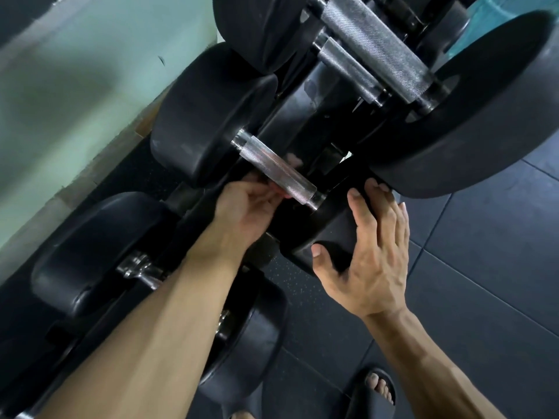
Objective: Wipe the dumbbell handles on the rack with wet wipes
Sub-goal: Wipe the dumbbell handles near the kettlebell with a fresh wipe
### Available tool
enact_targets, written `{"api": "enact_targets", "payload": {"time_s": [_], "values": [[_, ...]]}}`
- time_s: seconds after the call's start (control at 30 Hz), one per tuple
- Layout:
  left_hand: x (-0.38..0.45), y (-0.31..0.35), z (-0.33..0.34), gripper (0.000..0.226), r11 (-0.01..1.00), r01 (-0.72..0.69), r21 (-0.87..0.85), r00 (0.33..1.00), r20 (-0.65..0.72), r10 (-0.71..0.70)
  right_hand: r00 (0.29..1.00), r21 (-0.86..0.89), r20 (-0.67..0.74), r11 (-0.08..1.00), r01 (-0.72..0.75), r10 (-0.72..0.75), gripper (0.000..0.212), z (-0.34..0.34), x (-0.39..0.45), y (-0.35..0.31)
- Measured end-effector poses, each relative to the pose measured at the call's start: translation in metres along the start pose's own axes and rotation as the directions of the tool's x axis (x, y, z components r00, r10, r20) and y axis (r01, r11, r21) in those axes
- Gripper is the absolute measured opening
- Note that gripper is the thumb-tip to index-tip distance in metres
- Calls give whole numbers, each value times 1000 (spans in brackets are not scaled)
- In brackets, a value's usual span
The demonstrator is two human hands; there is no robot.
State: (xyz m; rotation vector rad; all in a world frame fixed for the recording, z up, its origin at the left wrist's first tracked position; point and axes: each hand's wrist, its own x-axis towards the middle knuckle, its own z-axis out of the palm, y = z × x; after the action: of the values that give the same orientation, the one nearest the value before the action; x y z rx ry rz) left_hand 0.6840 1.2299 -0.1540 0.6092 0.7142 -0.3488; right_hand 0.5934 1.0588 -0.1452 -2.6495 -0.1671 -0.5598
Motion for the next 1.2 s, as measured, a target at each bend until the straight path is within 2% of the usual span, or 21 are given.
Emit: {"api": "enact_targets", "payload": {"time_s": [0.03, 0.07, 0.17, 0.23, 0.33, 0.37, 0.4, 0.43, 0.53, 0.57, 0.63, 0.7, 0.77, 0.8, 0.83, 0.93, 1.0, 1.07, 1.13, 1.2], "values": [[5, 3, -1, 42, 999, -12, -47, 1000, 10, 13, 1000, 0, 0, 1000, 1, -1, 77, 0, 0, 0], [6, 3, -2, 45, 1000, 4, -21, 999, 33, -3, 1000, -1, 0, 1000, -1, 1, 77, 0, 0, 0], [4, -11, -11, 59, 962, 104, 252, 991, 55, -121, 1000, 5, -8, 1000, -10, 10, 77, 1, 0, -1], [3, -16, -12, 66, 946, 112, 302, 990, 46, -132, 1000, 5, -10, 1000, -9, 9, 77, 2, 0, -1], [9, -3, -10, 51, 998, 62, 29, 998, 24, -63, 1000, 4, -17, 1000, 3, -3, 76, 2, -1, 0], [13, 2, -10, 51, 997, 41, -67, 999, 34, -39, 1000, 2, -20, 1000, 5, -5, 76, 2, 0, 0], [14, 6, -10, 52, 995, 33, -93, 999, 47, -28, 1000, 2, -23, 1000, 3, -2, 76, 2, -1, 0], [14, 5, -10, 53, 998, 39, -40, 998, 41, -38, 1000, 0, -28, 1000, 2, -2, 76, 3, -1, 1], [4, -11, -10, 54, 955, 117, 272, 991, 27, -129, 999, -1, -30, 1000, -10, 10, 77, 4, -1, 0], [3, -16, -11, 54, 944, 134, 303, 988, 32, -150, 999, -1, -28, 1000, -14, 14, 77, 4, -1, -1], [2, -15, -10, 53, 962, 135, 237, 988, 46, -150, 1000, -3, -25, 1000, -13, 13, 77, 3, -1, -1], [5, -4, -7, 49, 995, 77, 70, 996, 38, -79, 1000, -3, -23, 1000, -5, 5, 76, 3, -1, -1], [12, 6, -5, 55, 992, 14, -128, 998, 54, -8, 1000, 3, -22, 1000, -5, 5, 76, 3, -1, -1], [12, 7, -4, 58, 988, 1, -157, 998, 68, 9, 1000, 5, -24, 1000, -6, 6, 76, 3, -1, -1], [12, 5, -6, 58, 992, -1, -125, 998, 65, 10, 1000, 6, -26, 1000, -9, 9, 76, 4, -1, -1], [0, -12, -8, 50, 989, 60, 137, 995, 73, -70, 1000, 1, -10, 1000, -21, 21, 76, 2, -1, -3], [-6, -19, -7, 52, 983, 79, 165, 991, 95, -96, 999, -9, 27, 1000, -21, 21, 78, -2, -1, -4], [-7, -11, -3, 43, 999, 40, -10, 997, 68, -39, 998, -15, 64, 1000, -24, 25, 79, -5, -1, -3], [-4, 5, 0, 38, 971, -30, -239, 998, 51, 43, 997, -14, 66, 1000, -26, 27, 79, -5, -1, -3], [-1, 17, -2, 25, 938, -86, -337, 994, 29, 101, 998, -8, 58, 1000, -27, 28, 79, -4, -1, -4]]}}
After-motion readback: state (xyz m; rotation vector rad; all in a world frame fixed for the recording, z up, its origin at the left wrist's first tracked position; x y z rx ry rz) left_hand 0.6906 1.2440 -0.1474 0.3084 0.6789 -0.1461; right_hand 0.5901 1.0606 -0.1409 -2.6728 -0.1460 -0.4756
